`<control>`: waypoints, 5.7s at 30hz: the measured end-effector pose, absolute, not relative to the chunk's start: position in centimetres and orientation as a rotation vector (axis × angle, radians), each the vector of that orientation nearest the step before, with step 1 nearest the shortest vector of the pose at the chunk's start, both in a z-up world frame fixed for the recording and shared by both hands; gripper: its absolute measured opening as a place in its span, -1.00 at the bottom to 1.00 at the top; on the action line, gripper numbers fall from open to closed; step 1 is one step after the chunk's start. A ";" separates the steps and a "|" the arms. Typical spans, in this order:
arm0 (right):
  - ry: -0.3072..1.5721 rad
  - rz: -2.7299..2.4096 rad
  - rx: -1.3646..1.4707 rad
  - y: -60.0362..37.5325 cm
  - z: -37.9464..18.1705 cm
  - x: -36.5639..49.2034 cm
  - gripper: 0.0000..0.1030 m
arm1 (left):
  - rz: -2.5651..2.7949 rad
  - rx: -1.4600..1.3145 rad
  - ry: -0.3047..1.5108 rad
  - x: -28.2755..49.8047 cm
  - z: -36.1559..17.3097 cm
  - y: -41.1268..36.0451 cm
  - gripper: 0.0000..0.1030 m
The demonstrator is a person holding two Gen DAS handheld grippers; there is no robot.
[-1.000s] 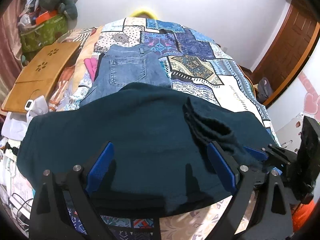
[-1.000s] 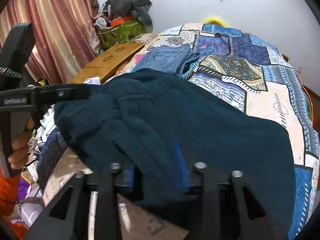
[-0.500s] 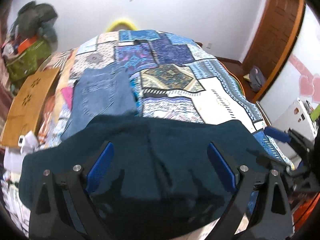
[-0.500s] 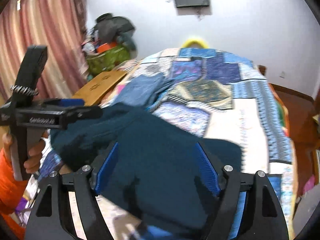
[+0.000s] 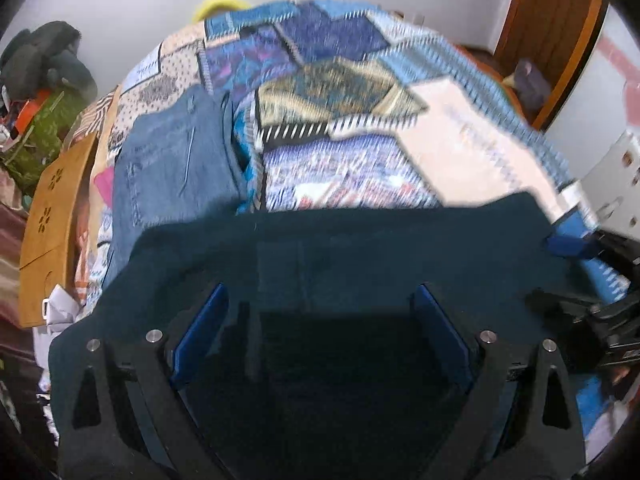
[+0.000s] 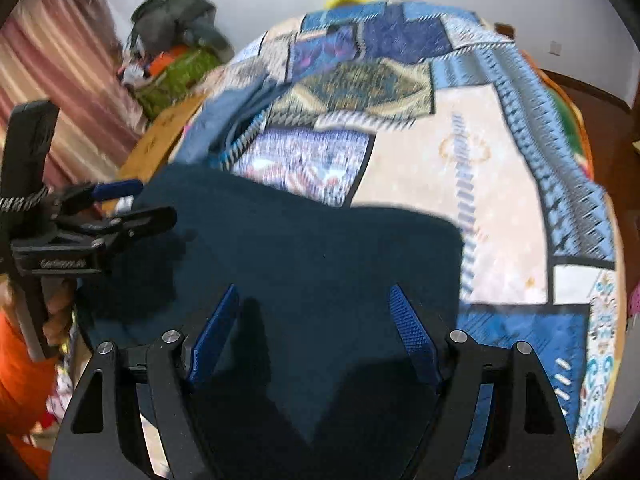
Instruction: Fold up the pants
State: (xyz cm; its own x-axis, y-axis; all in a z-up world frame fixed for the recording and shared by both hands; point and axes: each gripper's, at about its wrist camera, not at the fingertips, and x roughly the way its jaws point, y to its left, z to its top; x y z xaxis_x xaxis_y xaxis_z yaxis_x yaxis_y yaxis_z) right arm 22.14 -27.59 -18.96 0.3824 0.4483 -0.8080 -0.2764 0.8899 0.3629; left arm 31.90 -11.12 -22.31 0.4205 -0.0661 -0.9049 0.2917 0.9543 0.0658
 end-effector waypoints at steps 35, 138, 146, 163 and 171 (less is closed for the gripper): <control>0.823 0.374 0.036 -22.8 -11.5 16.8 0.45 | 0.017 0.056 0.778 21.0 -13.2 2.8 0.90; 0.955 0.257 0.279 -30.1 -18.2 13.2 0.50 | -0.484 0.244 1.017 26.1 -16.1 -22.2 -0.37; 0.936 0.243 0.250 -30.1 -17.4 12.1 0.50 | -0.517 0.300 1.058 23.9 -17.1 -21.8 0.30; 0.933 0.232 0.197 -29.2 -16.7 11.4 0.50 | -0.411 0.195 0.885 25.9 -10.7 -12.5 0.88; 0.944 0.230 0.218 -28.7 -16.8 11.5 0.50 | -0.236 0.207 1.000 36.2 -15.0 -7.0 0.89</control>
State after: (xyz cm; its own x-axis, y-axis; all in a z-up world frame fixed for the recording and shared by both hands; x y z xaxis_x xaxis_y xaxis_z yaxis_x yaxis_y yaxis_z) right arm 11.47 -28.75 -16.83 0.5656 0.2884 -0.7726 -0.0986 0.9538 0.2838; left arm 36.23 -7.03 -14.99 0.5186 -0.1010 -0.8490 0.2899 0.9550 0.0635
